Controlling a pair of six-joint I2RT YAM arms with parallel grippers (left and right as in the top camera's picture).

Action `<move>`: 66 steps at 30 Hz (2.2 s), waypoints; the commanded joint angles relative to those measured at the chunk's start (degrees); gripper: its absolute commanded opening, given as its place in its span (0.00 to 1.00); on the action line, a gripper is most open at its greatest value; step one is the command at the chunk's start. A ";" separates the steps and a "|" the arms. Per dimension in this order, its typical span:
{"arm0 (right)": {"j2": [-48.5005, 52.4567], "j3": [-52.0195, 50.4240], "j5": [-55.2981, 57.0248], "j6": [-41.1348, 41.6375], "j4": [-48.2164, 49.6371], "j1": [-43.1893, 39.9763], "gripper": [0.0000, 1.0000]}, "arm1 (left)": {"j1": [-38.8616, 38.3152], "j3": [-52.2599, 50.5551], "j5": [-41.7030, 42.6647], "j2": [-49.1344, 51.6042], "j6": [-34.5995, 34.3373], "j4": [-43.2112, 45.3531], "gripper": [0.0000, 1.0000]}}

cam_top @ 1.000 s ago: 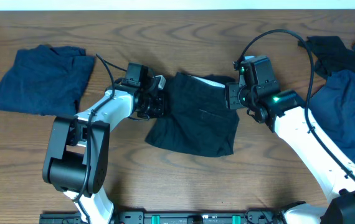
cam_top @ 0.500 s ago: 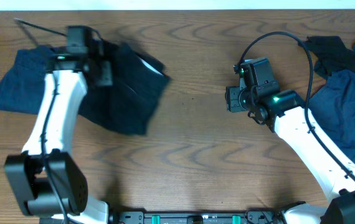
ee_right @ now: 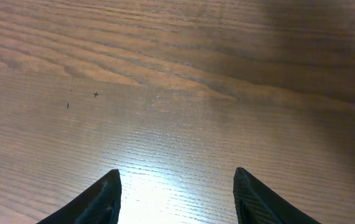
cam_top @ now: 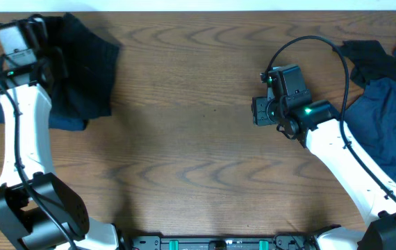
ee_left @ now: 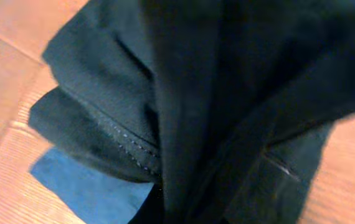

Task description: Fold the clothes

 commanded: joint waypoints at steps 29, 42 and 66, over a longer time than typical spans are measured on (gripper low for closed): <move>-0.87 -0.04 0.59 -1.84 -2.58 0.15 0.56 | 16.85 0.96 0.92 4.87 -7.56 5.97 0.98; -0.87 -0.04 -1.40 -1.81 -1.81 0.20 0.99 | 5.27 0.96 17.14 0.81 -9.81 0.50 0.98; -12.28 1.38 6.14 -1.60 -0.09 -15.52 0.99 | -19.50 -1.38 11.23 -15.82 -9.81 -41.48 0.98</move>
